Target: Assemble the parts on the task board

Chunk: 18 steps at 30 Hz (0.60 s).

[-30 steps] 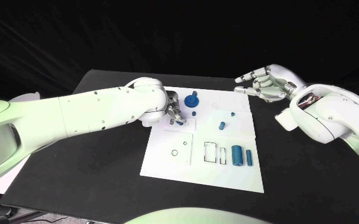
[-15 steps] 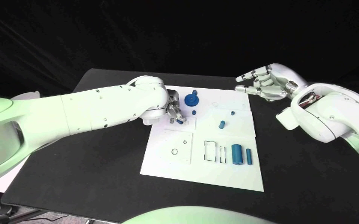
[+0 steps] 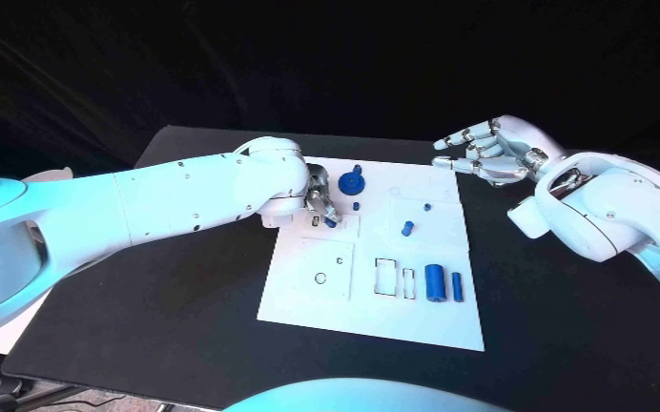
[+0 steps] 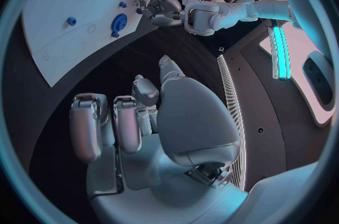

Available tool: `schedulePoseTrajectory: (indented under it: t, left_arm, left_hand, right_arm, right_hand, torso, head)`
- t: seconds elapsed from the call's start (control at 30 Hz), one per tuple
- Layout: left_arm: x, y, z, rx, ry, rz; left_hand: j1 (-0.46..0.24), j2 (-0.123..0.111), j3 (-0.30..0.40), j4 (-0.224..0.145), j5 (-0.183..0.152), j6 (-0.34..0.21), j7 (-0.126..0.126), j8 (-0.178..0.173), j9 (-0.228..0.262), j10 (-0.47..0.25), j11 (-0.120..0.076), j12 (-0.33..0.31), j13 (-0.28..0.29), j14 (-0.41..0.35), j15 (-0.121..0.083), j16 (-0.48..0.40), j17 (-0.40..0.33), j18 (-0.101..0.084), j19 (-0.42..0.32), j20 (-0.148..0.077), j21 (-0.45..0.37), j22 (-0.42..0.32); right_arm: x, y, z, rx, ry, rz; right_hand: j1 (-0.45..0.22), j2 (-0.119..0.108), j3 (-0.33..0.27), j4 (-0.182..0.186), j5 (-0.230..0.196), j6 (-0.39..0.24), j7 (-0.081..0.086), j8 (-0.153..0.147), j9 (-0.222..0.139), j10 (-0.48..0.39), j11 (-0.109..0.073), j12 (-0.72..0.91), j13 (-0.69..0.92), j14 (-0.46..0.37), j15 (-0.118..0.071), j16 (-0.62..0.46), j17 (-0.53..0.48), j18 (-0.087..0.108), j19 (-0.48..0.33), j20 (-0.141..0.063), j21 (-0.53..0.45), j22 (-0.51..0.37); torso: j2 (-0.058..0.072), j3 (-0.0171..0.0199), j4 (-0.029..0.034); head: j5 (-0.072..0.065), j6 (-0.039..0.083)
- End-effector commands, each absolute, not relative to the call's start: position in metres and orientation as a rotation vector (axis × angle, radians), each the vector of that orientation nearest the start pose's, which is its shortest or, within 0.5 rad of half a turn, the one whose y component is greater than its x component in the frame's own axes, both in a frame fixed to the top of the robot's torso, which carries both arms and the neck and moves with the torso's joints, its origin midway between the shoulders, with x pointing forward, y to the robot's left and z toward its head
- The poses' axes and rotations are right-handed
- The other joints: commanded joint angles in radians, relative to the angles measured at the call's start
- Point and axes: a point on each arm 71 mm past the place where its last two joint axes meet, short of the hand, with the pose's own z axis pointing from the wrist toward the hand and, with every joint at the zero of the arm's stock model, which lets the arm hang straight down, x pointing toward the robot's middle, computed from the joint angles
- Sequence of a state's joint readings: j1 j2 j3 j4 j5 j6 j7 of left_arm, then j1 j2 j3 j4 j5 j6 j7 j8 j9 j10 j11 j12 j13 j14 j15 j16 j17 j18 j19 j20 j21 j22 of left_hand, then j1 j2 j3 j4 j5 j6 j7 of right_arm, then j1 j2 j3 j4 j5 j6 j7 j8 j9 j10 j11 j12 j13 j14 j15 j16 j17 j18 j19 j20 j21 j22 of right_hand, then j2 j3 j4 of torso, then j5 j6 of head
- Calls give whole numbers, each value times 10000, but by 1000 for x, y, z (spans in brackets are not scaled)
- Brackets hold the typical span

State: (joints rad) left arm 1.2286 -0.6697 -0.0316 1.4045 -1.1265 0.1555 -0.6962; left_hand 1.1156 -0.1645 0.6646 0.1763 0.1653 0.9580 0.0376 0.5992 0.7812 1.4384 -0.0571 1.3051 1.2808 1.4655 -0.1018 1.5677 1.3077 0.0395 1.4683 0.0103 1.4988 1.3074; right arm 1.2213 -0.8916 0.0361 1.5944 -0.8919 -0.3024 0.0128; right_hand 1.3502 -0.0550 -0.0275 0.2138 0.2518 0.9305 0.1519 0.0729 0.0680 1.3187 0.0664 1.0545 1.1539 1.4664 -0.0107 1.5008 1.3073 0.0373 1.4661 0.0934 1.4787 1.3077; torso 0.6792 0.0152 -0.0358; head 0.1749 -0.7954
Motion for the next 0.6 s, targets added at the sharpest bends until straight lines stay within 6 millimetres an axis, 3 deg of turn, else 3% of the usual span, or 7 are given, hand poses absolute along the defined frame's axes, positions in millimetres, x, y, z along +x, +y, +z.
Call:
schedulePoseTrajectory:
  t: [0.03,0.6]
  left_arm:
    - [498,176,-227,-1718,23864,-1586]
    - [499,176,-229,-1515,24091,-1472]
  left_hand:
    - [-201,13,179,-274,28,428,-301,-68,-19,97,-9,75,58,1053,-46,31,2631,-120,465,-41,62,1513]
    - [-790,-39,-379,-138,2,650,-347,-169,-34,193,-41,212,230,1053,-73,31,2631,-146,522,-65,126,1632]
  right_arm:
    - [484,-203,-144,3105,16853,10517]
    - [483,-202,-143,3024,16851,10594]
  right_hand:
    - [21,78,-59,3,55,88,0,15,8,3,-42,-68,-17,768,-31,-67,1442,20,176,-22,-39,906]
    - [28,78,-74,0,100,91,-1,14,8,1,-44,-73,-25,768,-32,-71,1438,21,173,-24,-44,899]
  torso:
    - [0,2,7]
    - [4,6,17]
  head:
    - [-3,-5]
    - [-22,-54]
